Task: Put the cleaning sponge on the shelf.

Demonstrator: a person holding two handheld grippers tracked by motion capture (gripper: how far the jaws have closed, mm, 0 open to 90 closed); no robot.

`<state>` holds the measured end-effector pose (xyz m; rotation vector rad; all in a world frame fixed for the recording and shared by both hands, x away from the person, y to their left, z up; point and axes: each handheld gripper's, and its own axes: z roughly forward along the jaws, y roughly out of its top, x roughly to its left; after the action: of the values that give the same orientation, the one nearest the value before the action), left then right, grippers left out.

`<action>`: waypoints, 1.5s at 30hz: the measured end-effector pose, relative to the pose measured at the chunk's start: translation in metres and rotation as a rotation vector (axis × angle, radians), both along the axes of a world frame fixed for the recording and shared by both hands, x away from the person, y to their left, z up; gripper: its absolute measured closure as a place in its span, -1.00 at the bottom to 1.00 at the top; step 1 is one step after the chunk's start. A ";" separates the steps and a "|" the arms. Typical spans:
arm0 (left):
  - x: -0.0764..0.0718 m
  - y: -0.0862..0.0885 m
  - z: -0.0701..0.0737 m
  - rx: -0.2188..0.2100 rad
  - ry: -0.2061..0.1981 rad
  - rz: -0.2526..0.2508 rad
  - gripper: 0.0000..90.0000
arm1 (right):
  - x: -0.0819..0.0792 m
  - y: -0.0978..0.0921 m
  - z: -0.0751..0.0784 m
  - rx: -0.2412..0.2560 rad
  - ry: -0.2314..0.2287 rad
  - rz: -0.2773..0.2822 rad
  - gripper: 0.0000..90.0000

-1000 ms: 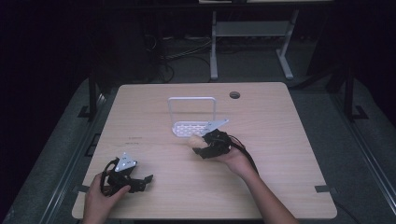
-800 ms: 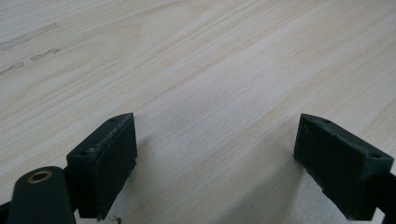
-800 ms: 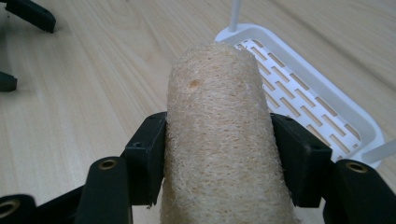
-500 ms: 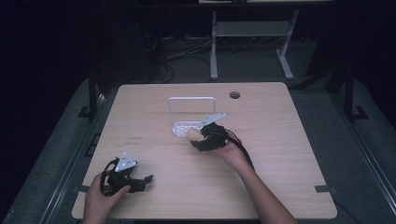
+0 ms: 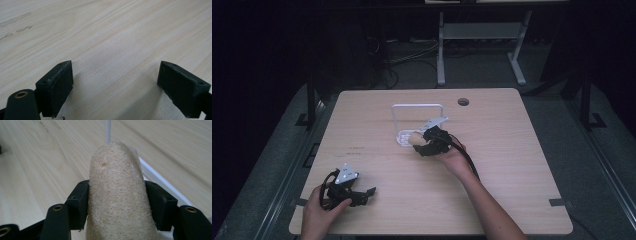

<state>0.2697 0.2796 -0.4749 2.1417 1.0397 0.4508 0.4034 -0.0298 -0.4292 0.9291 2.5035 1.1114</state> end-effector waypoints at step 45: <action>0.000 0.000 0.000 -0.004 -0.001 0.002 -0.72 | 0.029 0.016 -0.021 -0.068 -0.001 -0.074 -0.30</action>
<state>0.2697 0.2793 -0.4751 2.1369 1.0417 0.4499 0.4324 -0.0134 -0.4502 0.9927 2.4686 0.9973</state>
